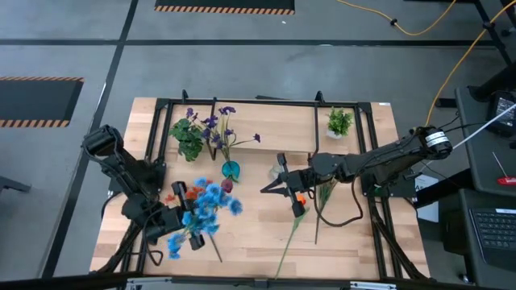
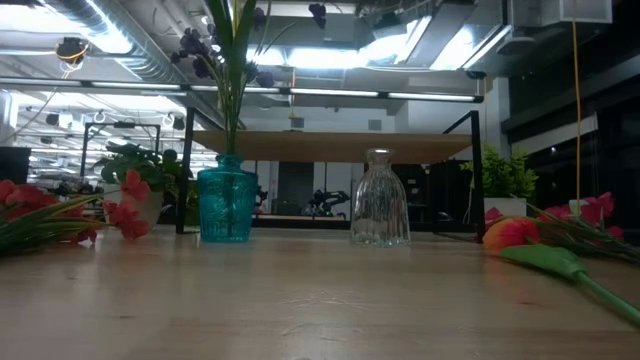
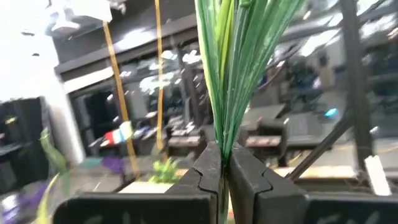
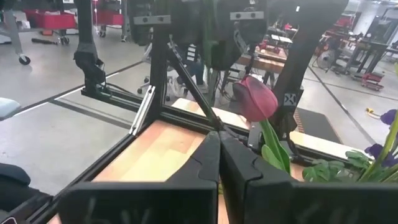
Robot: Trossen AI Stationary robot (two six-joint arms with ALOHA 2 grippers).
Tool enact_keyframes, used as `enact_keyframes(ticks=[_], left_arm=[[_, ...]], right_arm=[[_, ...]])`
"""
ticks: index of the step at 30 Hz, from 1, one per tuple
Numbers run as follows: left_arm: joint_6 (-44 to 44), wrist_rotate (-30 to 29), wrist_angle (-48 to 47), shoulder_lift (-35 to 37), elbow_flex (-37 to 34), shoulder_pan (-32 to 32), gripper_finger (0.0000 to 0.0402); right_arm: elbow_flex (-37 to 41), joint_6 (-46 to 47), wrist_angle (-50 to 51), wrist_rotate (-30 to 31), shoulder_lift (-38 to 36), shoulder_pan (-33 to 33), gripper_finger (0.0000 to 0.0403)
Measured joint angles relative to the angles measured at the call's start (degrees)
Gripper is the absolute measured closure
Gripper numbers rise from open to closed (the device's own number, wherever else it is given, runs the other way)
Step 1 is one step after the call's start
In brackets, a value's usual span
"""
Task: Pick and place flowers into a vace then onto a shelf
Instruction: Put the blue flowers into the transparent blue vase
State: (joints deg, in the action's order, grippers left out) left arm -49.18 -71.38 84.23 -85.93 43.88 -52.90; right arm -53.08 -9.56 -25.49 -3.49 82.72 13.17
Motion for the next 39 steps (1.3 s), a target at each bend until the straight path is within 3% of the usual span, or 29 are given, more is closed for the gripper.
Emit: enact_keyframes(ticks=[7,21,27,39], left_arm=[[-4.5,-2.3,5.6,0.5,-3.4,0.1,0.0396],[14.7,3.8,5.6,11.2,-22.2,10.1,0.0397],[20.2,10.0,5.6,14.4,-27.5,14.6,0.0396],[28.0,20.8,5.6,14.3,-33.7,24.2,0.0397]], right_arm=[[0.0,0.0,0.5,0.0,0.0,0.0,0.04],[0.0,0.0,3.6,0.4,0.0,0.0,0.0401],[0.0,0.0,4.2,1.5,0.0,0.0,0.0401],[0.3,0.0,4.1,3.3,0.0,0.0,0.0401]])
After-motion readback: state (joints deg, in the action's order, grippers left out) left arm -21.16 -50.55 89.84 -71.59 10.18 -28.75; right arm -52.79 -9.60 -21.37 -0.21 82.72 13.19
